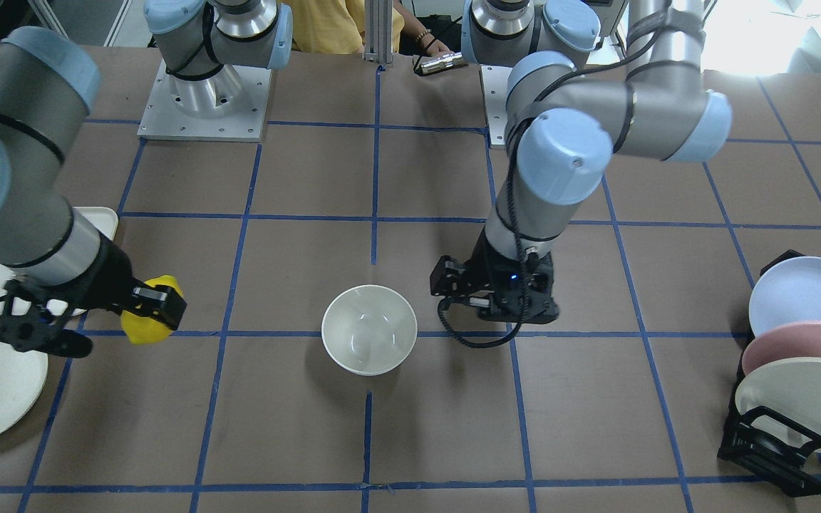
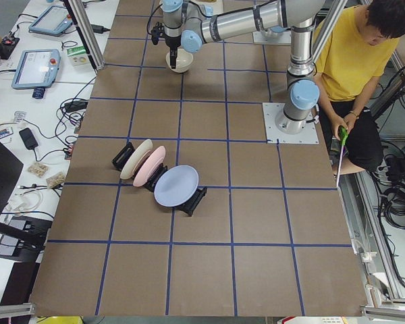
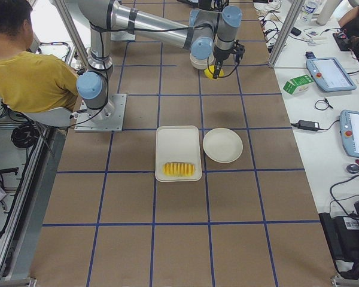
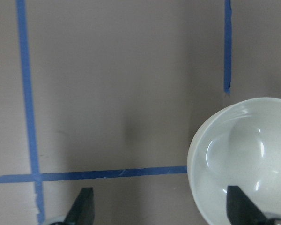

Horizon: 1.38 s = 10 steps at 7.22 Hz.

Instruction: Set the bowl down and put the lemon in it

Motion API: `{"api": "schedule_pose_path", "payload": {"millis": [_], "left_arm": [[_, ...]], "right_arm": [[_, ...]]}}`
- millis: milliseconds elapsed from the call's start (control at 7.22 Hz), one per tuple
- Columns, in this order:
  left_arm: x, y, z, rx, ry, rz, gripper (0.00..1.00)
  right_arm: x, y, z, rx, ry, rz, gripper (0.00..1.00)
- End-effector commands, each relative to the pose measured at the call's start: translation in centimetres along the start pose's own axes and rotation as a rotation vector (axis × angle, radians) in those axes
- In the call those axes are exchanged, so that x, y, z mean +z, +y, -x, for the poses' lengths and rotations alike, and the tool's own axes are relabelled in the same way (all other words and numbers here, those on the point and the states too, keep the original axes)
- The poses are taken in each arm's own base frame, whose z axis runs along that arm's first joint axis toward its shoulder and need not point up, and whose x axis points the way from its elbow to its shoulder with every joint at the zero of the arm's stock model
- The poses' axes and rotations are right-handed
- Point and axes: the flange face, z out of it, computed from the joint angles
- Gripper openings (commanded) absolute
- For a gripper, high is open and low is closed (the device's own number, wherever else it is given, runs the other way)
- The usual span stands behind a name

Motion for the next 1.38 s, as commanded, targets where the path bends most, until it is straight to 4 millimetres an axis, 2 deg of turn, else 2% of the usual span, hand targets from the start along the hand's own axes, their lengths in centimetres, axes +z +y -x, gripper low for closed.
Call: {"api": "schedule_pose_path", "payload": {"millis": [0,138,277,415,554,831,1108,1246], "left_arm": [[-8.9,2.9,7.3,-0.032,-0.006,0.029,0.99],[-11.5,5.6,6.6,-0.029,-0.012,0.044,0.99],[-13.0,7.2,6.2,-0.022,-0.019,0.019,0.99],[-14.0,7.8,6.3,-0.016,-0.060,0.000,0.99],[-13.8,7.7,6.0,-0.025,-0.047,0.003,0.99],[-13.3,7.6,5.5,-0.014,-0.064,0.013,0.99],[-14.0,7.7,5.0,-0.005,-0.074,0.002,0.99],[-14.4,8.6,4.8,0.001,-0.074,-0.004,0.99]], "right_arm": [[0.9,4.1,9.1,-0.083,-0.011,-0.034,0.00],[1.6,5.4,11.5,-0.101,-0.008,-0.030,0.00],[4.8,6.3,14.0,-0.126,0.003,0.015,0.00],[7.8,6.7,17.2,-0.153,-0.020,-0.022,0.00],[10.0,6.5,18.5,-0.153,-0.029,-0.033,0.00],[11.9,7.0,19.8,-0.172,-0.035,-0.008,0.00],[13.5,6.6,20.1,-0.177,-0.033,-0.005,0.00],[14.6,6.4,20.1,-0.182,-0.027,0.007,0.09]]}}
